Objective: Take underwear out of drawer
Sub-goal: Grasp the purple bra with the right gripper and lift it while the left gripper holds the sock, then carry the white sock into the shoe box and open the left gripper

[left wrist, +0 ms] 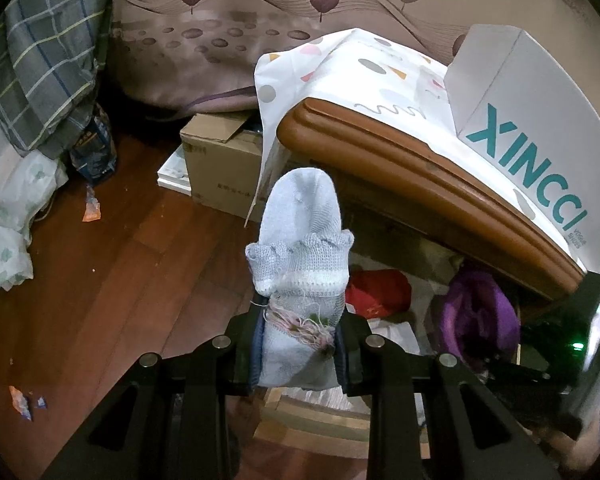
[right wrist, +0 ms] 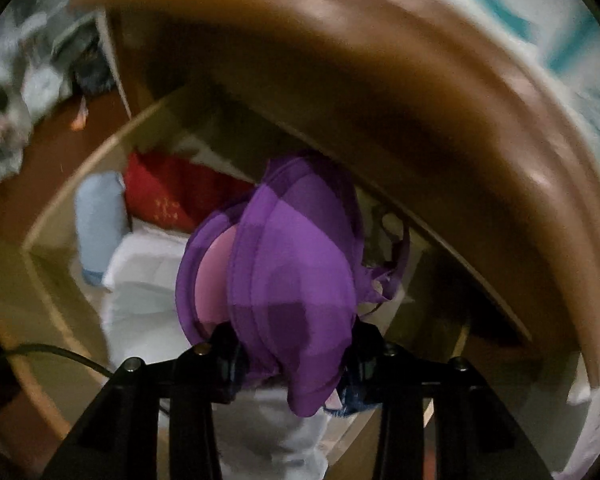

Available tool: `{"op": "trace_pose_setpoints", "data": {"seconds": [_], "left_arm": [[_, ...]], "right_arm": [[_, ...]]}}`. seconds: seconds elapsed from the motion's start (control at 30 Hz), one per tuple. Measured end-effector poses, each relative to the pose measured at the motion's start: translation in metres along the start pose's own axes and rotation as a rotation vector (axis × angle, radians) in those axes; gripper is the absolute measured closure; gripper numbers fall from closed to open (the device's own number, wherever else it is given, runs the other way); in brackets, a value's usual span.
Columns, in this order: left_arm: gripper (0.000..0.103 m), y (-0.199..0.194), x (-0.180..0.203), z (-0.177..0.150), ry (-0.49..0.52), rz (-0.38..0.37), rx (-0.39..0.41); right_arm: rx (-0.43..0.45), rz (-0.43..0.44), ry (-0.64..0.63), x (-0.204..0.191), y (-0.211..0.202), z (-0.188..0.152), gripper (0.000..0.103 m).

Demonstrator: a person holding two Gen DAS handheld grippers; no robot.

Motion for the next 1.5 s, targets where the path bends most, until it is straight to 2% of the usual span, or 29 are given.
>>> {"op": "trace_pose_setpoints", "data": {"seconds": [0.37,0.77,0.87,0.93,1.07,1.3,1.5], "left_arm": [[0.078,0.001,0.002,-0.001,0.005,0.011,0.003],[0.078,0.006,0.004,-0.003,0.031,0.047,0.01],[0.078,0.008,0.007,-0.005,0.025,0.033,-0.001],[0.078,0.008,0.006,-0.006,0.033,0.051,0.006],[0.078,0.006,0.009,-0.004,0.039,0.054,0.019],[0.077,-0.016,0.024,0.005,0.039,-0.002,0.052],[0.077,-0.051,0.04,0.017,0.117,-0.012,0.076]], "right_arm": [[0.154,0.105,0.216,0.017,-0.05,-0.031,0.063],[0.304,0.191,0.369,0.039,-0.071,-0.054,0.063],[0.342,0.2,0.384,0.043,-0.08,-0.057,0.063],[0.364,0.206,0.39,0.045,-0.086,-0.059,0.063],[0.378,0.211,0.447,0.058,-0.092,-0.07,0.063],[0.371,0.218,0.52,0.076,-0.095,-0.088,0.063],[0.349,0.233,0.538,0.075,-0.086,-0.088,0.063]]}}
Point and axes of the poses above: each gripper's, at about its wrist camera, not at the fingertips, and y roughly the way its jaws point, x to its right, z to its top, the point moved 10 cm from there along y, roughly the way its jaws point, and after that the axes turned 4 degrees about -y, right-handed, at the moved point
